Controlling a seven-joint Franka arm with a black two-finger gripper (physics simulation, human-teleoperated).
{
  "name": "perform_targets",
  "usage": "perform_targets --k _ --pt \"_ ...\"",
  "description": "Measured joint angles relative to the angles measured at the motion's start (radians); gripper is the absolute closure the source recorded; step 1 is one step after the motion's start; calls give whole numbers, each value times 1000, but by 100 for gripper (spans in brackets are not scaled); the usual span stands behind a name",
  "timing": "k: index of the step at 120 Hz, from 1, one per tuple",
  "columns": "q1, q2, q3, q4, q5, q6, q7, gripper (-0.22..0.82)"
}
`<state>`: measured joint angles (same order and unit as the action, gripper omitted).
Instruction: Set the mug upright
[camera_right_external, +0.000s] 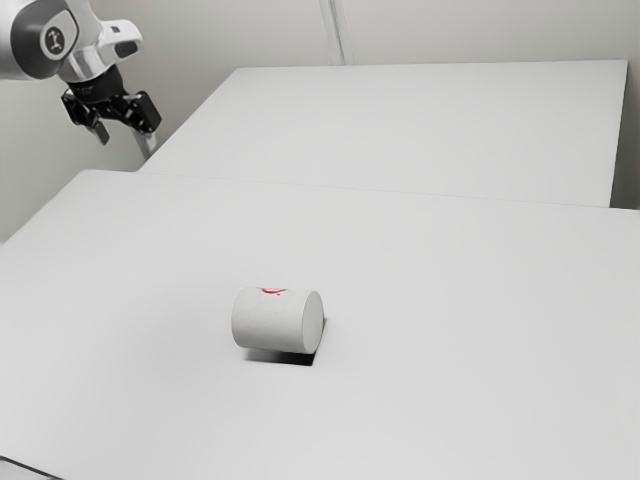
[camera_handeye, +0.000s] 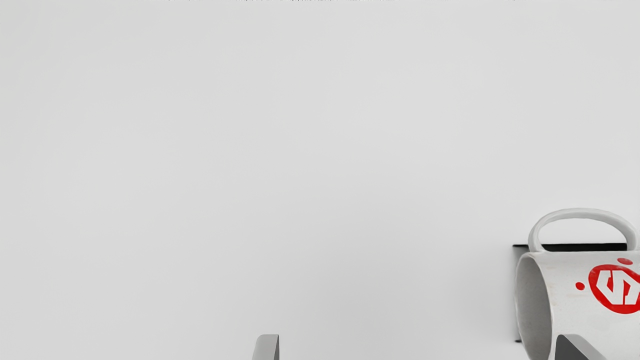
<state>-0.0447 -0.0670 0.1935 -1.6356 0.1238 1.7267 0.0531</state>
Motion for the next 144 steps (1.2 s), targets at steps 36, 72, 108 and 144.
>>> perform_targets --k 36,72,108,144 --pt "7 2 10 -40 -110 1 -29 0" --pt "147 34 66 -307 -485 -13 -49 0" --pt "160 206 86 -405 -820 -41 -55 0" --pt "148 315 86 -413 -997 -43 -56 0"
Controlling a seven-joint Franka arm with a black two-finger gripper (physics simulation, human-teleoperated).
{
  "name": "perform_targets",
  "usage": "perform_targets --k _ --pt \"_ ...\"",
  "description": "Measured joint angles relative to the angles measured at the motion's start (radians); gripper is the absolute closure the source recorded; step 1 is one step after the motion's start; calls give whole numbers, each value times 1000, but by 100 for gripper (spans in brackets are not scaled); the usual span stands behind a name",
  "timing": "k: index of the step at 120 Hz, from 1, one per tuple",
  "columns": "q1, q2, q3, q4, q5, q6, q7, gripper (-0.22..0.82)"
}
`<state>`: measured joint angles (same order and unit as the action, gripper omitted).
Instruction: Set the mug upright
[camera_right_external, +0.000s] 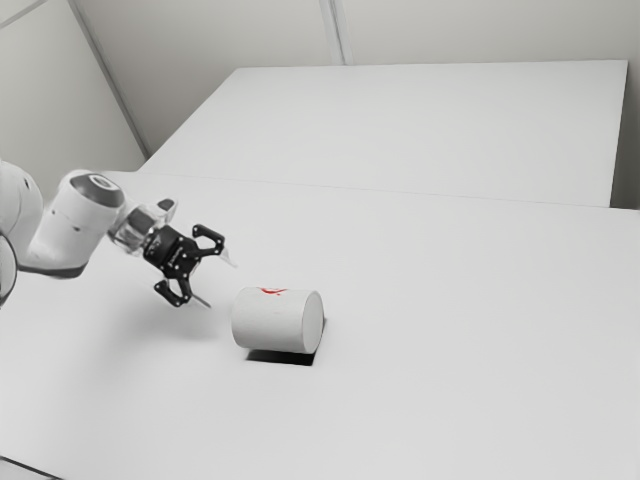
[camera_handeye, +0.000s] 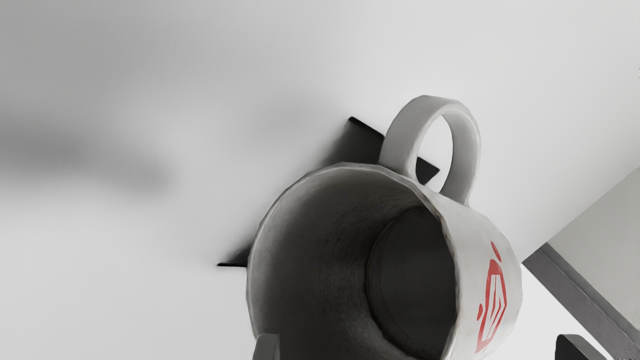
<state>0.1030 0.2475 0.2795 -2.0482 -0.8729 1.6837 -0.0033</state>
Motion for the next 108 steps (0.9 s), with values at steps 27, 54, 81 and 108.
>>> perform_targets --k 27,54,81,108 --pt "-30 42 -4 -1 -93 5 0 0" --pt "-38 77 -12 -2 -189 7 -1 0" --pt "-53 89 -16 -2 -248 7 -4 17" --pt "-72 86 -16 1 -254 2 -6 62"
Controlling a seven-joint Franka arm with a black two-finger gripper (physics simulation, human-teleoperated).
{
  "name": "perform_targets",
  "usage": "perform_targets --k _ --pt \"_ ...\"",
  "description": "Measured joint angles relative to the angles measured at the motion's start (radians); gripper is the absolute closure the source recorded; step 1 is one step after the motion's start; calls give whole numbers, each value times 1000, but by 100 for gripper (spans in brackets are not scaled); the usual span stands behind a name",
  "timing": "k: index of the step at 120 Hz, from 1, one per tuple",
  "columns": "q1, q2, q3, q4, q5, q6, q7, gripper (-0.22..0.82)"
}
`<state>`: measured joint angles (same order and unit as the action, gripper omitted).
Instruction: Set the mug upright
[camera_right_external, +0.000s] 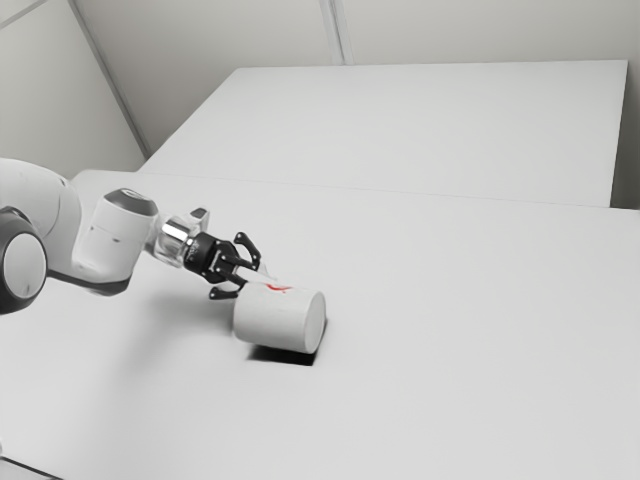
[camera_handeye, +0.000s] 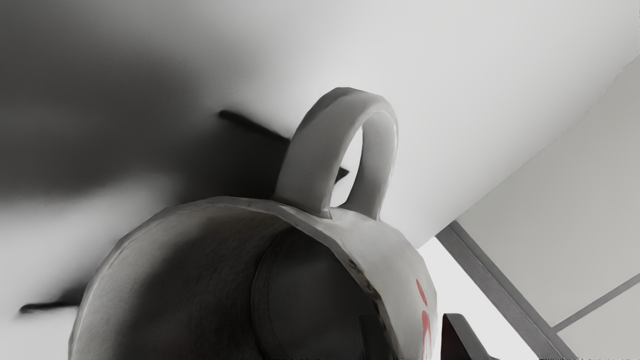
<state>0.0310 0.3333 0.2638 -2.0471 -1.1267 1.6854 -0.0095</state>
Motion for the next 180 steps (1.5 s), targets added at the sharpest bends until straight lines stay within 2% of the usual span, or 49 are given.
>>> perform_targets --k 26,51,83,110,125,150,180 --pt "-28 -9 0 16 -8 4 -11 73" --pt "-60 -25 1 45 30 19 -30 77" --pt "-170 -184 -4 71 401 151 -52 78" --pt "-201 -224 -81 66 835 265 -74 78" --pt "-215 -231 -102 65 997 317 -89 78" --pt "-216 -226 -121 45 1119 393 -112 78" --pt "-220 -187 -129 37 1163 470 -132 77"
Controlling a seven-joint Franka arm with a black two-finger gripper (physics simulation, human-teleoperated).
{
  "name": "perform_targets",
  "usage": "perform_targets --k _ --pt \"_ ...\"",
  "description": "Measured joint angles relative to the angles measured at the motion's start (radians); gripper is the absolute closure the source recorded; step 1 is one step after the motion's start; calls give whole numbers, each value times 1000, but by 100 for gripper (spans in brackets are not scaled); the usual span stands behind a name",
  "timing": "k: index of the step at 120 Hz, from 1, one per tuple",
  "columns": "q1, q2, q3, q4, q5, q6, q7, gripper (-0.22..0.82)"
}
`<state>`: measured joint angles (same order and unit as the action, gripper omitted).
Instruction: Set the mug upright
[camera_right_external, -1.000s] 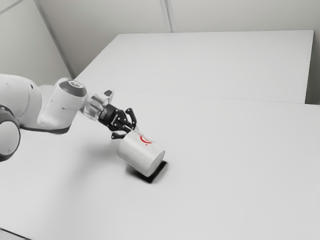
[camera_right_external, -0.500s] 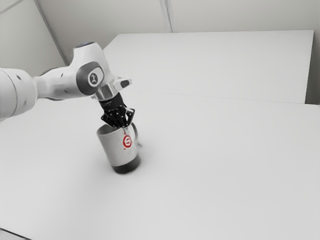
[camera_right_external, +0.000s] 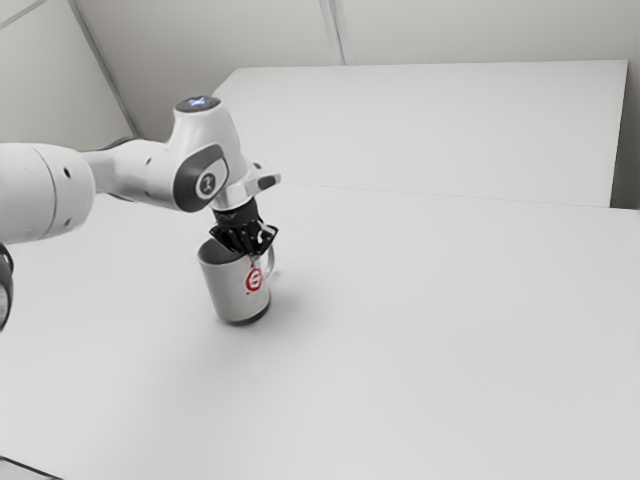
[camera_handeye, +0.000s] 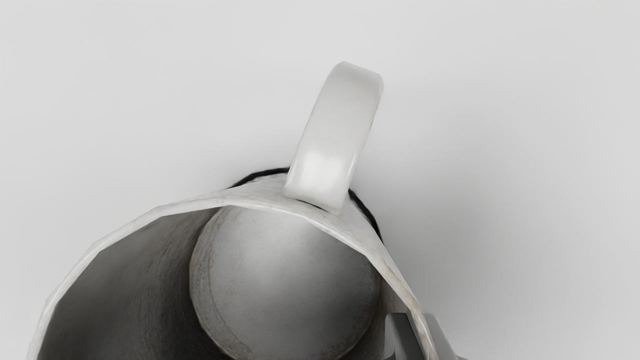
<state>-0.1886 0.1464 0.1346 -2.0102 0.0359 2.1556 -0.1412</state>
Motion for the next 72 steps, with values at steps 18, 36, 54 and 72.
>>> perform_targets --k 18,36,54,72 --pt "-9 -4 -2 -9 2 14 -6 43" --pt "-10 -43 -2 -5 4 7 -10 21" --pt "-18 -88 1 27 4 -4 -10 11" --pt "-10 -98 9 115 17 -52 7 5"
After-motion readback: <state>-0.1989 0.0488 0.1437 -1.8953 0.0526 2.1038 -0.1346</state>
